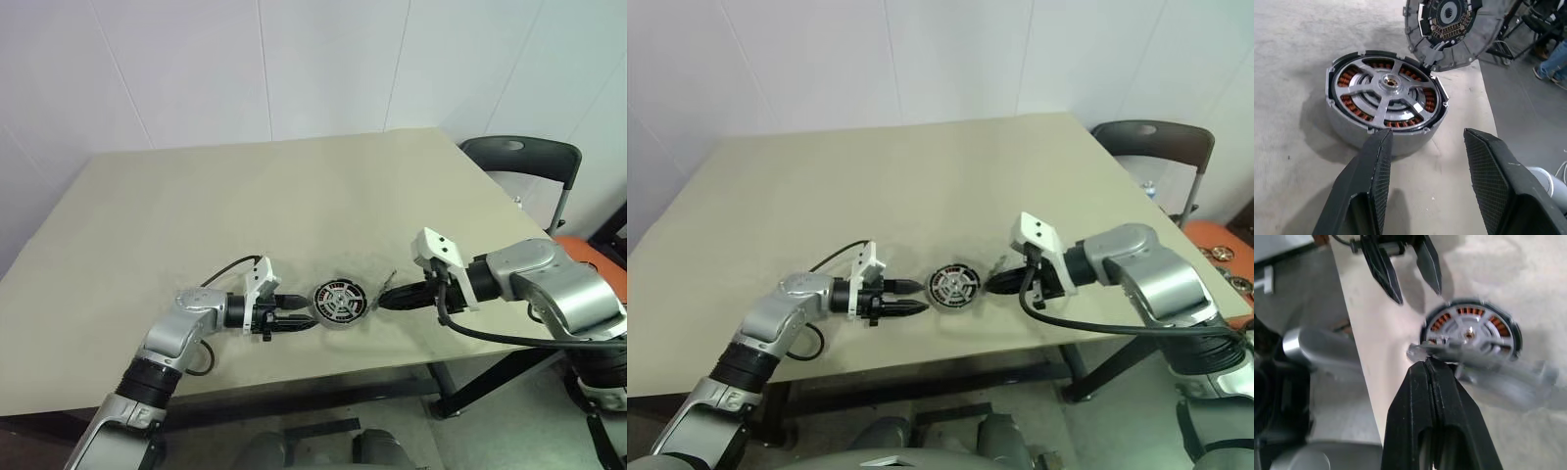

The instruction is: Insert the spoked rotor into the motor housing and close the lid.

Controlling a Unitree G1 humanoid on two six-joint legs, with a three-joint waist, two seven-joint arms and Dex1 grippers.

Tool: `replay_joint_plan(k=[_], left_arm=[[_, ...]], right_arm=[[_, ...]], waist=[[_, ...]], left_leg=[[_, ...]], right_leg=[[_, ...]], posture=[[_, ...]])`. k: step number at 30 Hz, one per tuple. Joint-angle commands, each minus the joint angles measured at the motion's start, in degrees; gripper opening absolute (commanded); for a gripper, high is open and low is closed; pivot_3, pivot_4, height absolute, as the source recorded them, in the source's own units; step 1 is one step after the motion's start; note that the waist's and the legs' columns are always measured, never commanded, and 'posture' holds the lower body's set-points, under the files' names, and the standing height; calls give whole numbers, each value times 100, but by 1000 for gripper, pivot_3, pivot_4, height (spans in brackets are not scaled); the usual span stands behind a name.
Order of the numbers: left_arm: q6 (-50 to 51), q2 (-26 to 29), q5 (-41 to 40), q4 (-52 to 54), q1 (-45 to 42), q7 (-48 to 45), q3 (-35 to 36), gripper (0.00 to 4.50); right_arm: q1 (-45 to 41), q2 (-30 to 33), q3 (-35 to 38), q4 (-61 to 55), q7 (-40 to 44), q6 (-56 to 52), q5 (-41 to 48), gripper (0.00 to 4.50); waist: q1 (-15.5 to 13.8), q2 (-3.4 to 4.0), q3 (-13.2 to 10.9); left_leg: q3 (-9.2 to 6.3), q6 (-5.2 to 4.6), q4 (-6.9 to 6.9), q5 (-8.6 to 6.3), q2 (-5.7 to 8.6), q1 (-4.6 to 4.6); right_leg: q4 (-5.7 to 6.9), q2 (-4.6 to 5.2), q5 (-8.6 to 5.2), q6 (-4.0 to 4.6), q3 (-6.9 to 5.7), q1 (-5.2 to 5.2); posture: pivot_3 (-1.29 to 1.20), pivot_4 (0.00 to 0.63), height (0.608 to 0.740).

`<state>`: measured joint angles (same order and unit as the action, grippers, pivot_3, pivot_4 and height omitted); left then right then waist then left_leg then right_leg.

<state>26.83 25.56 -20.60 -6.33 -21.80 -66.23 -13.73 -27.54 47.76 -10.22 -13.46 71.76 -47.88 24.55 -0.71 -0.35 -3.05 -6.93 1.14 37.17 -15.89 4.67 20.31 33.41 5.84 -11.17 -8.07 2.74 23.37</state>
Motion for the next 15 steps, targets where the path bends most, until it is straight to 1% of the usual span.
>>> replay_joint_plan(k=[1,5,9,13,15], left_arm=[[-115,16,32,-44,-203,-109,10,2463],[-113,38,58,-61,-251,-152,-13,2463],[-68,75,59,8,-232,-168,0,2463],[2,127,28,122,-181,-154,24,2463],[61,166,-1,189,-155,-139,55,2463]], right_arm=[[-71,-239,86,-225,-326,-78,153,30],[-35,-667,-196,47,-844,57,-140,30],[-61,-1009,-340,147,-1116,62,-194,30],[-22,-1141,-590,209,-1274,169,-379,30],[-20,-1176,-566,214,-1299,183,-351,30]], waist=[[-2,0,0],[1,-3,2],[-3,-3,2],[-1,-4,3],[0,-4,3]], left_leg=[[0,0,0,0,0,0],[-1,0,-1,0,-1,-1],[-2,0,1,0,-1,1],[-2,0,0,0,0,0],[-2,0,0,0,1,0]], right_leg=[[1,0,0,0,0,0],[0,-1,2,2,0,1],[1,-2,8,10,0,1],[1,-2,14,19,0,1],[1,-2,12,16,0,1]], posture=[[0,0,740],[0,0,740],[0,0,740],[0,0,740],[0,0,740]])
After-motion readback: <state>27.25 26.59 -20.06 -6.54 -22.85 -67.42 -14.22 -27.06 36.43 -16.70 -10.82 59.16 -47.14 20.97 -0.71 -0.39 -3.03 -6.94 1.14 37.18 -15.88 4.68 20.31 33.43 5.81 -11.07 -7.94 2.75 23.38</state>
